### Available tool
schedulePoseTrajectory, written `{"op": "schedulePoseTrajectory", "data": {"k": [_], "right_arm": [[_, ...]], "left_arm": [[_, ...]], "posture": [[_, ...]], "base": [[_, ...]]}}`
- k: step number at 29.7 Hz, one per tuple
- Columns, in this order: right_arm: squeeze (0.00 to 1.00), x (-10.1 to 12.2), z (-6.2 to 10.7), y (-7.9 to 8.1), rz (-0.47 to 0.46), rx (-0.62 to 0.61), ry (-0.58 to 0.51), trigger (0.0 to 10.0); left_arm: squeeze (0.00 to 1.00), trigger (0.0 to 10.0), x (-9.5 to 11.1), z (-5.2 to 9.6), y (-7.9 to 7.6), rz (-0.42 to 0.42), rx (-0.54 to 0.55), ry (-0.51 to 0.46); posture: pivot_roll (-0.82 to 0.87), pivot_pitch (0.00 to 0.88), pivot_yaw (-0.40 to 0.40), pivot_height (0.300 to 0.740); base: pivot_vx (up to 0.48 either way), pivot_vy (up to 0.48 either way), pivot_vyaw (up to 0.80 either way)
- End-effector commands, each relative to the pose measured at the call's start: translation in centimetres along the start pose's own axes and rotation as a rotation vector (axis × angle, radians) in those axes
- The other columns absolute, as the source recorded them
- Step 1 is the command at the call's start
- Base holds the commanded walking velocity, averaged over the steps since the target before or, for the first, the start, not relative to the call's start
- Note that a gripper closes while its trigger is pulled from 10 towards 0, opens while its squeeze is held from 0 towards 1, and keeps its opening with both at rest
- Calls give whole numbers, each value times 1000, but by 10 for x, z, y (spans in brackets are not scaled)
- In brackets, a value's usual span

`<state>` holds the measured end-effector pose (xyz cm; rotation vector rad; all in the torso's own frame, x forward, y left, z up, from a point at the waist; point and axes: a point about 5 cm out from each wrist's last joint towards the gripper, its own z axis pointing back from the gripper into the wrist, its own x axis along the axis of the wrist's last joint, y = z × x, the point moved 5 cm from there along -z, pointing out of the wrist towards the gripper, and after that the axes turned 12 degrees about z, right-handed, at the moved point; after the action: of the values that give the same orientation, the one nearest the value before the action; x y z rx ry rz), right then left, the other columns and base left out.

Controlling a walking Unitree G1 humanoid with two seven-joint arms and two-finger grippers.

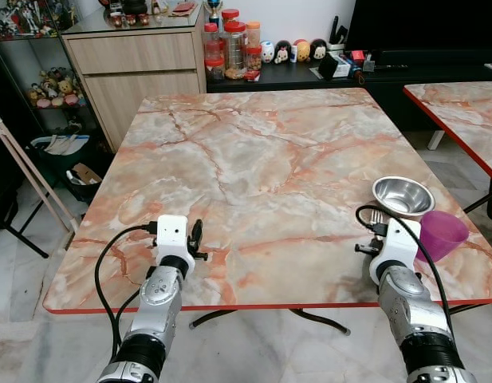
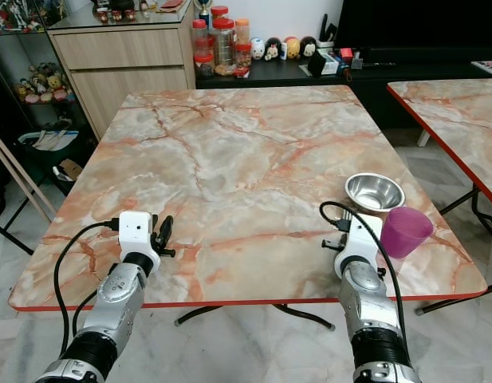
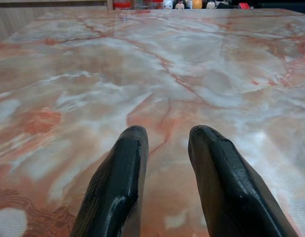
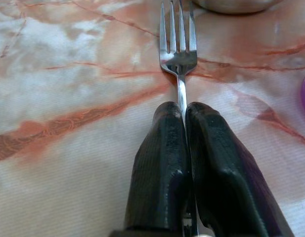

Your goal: Setting the table

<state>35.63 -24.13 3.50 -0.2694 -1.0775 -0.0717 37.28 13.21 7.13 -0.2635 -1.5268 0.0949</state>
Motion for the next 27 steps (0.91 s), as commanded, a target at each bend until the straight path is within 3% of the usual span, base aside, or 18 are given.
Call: {"op": "schedulePoseTrajectory", "data": {"k": [1, 5, 8, 9, 17, 21, 27], "right_arm": [[0, -1, -1, 11, -9, 40, 9, 0], [0, 7, -1, 16, -25, 60, -28, 0], [0, 35, 3, 28, -68, 108, -171, 0], [0, 48, 7, 35, -63, 140, -237, 10000], [0, 74, 17, 47, -61, 189, -381, 10000], [0, 92, 32, 52, -59, 186, -530, 10000], [0, 92, 47, 70, -6, 222, -623, 10000]], "left_arm": [[0, 10000, -2, 0, -1, -8, -5, 14], [0, 10000, -2, 0, 0, -12, 1, 14], [0, 10000, -1, 0, 1, -14, 4, 12], [0, 10000, -1, 0, 1, -15, 6, 12], [0, 10000, 0, -1, 1, -15, 8, 8], [0, 10000, 7, -1, 3, -7, 31, -37], [0, 10000, 12, 0, 5, -3, 42, -70]], "posture": [[-60, 0, 32, 740], [-59, 0, 32, 740], [-60, 0, 33, 740], [-59, 0, 33, 740], [-60, 0, 33, 740], [-63, 0, 32, 740], [-61, 0, 31, 740]], "base": [[0, 0, 0], [0, 0, 0], [0, 0, 0], [0, 0, 0], [0, 0, 0], [0, 0, 0], [0, 0, 0]]}}
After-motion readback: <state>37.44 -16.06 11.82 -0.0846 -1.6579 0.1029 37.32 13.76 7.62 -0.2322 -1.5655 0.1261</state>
